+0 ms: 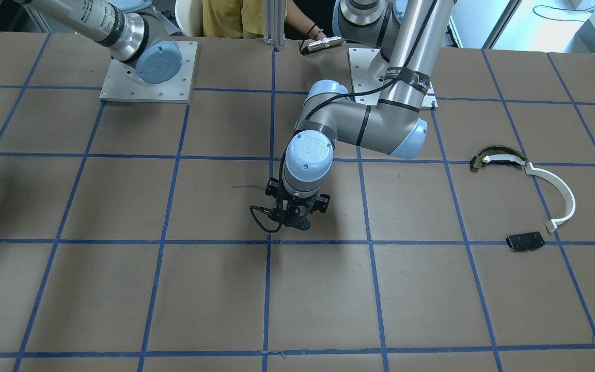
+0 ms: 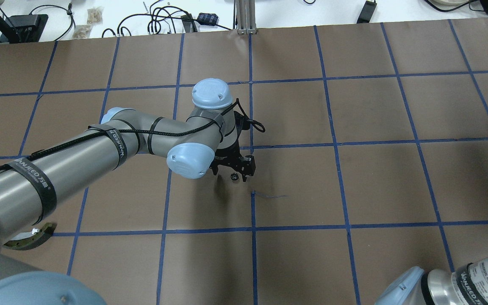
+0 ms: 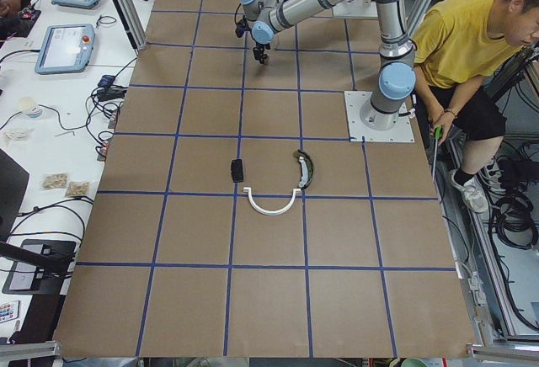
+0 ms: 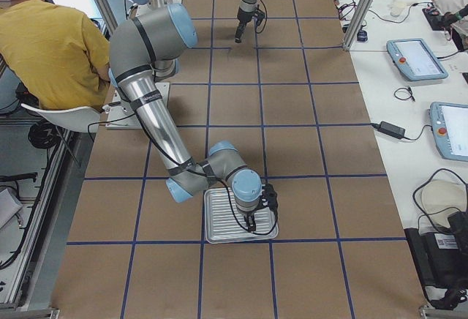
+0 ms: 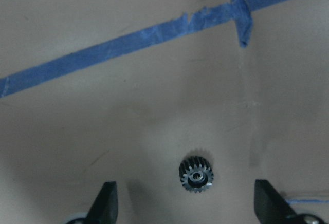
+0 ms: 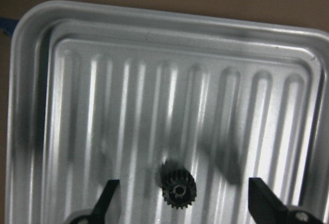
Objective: Place bearing gear from tray to pile
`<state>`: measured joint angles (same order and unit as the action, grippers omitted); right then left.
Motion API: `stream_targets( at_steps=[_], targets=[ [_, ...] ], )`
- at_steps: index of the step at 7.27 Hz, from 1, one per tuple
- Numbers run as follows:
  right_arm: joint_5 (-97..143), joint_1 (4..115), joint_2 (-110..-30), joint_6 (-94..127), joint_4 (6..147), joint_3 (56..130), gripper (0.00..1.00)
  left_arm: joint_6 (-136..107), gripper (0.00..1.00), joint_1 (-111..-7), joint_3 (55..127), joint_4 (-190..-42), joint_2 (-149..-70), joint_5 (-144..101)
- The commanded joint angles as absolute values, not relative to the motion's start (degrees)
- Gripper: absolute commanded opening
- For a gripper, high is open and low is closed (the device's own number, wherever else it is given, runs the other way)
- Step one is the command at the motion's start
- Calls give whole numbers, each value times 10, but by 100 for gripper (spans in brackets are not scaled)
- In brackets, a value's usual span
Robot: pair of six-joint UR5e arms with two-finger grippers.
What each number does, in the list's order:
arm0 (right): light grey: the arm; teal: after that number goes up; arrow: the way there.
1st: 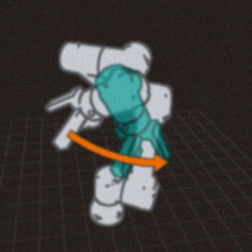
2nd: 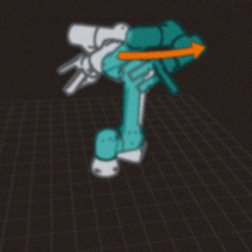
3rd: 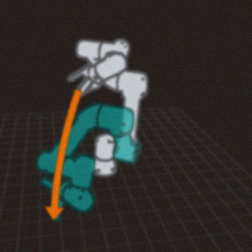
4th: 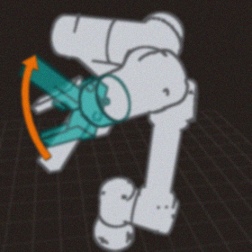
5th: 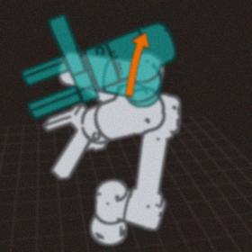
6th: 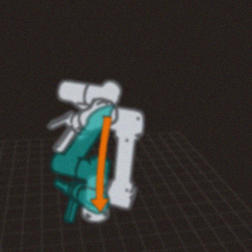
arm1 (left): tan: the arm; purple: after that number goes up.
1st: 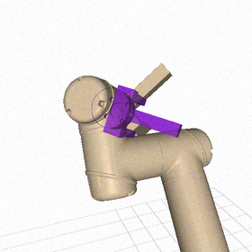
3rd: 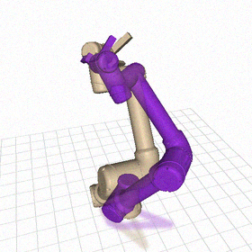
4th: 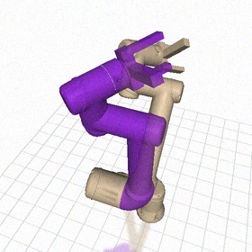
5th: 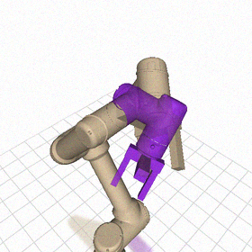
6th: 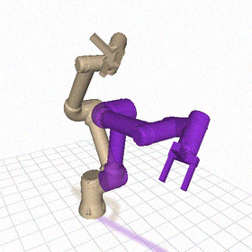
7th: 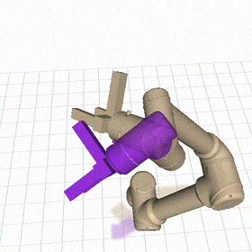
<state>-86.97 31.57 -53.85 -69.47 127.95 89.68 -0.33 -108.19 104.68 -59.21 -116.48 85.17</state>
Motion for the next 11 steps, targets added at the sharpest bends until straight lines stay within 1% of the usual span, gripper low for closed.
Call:
stream_targets(
  at_steps=[1, 2, 3, 4, 5, 6, 7, 8, 9, 10, 11],
  targets=[
    [-870, 317, -539, -693, 1277, 897, 74, -4, 75, -1082, 1047, -592, -1167, 852],
    [-870, 317, -539, -689, 1264, 896, 66, -4, 71, -1082, 1046, -592, -1167, 852],
    [-869, 316, -539, -692, 1262, 897, 59, -4, 71, -1082, 1046, -592, -1167, 852],
    [-869, 316, -539, -696, 1261, 896, 49, -4, 71, -1083, 1046, -592, -1169, 850],
    [-869, 316, -539, -695, 1259, 897, 37, -4, 71, -1083, 1047, -592, -1172, 847],
    [-871, 316, -540, -696, 1258, 896, 29, -5, 46, -1085, 1044, -591, -1173, 847],
    [-874, 317, -541, -696, 1258, 896, 22, -7, 3, -1085, 1044, -591, -1172, 847],
    [-875, 318, -541, -696, 1258, 896, 15, -13, 0, -1085, 1044, -591, -1173, 847],
    [-877, 329, -554, -695, 1257, 892, 13, -19, 0, -1087, 1044, -591, -1173, 848],
    [-878, 356, -589, -687, 1250, 897, 12, -28, 0, -1087, 1043, -591, -1172, 849],
    [-876, 400, -626, -649, 1200, 898, 12, -25, 0, -1083, 1035, -590, -1159, 853]
  ],
)
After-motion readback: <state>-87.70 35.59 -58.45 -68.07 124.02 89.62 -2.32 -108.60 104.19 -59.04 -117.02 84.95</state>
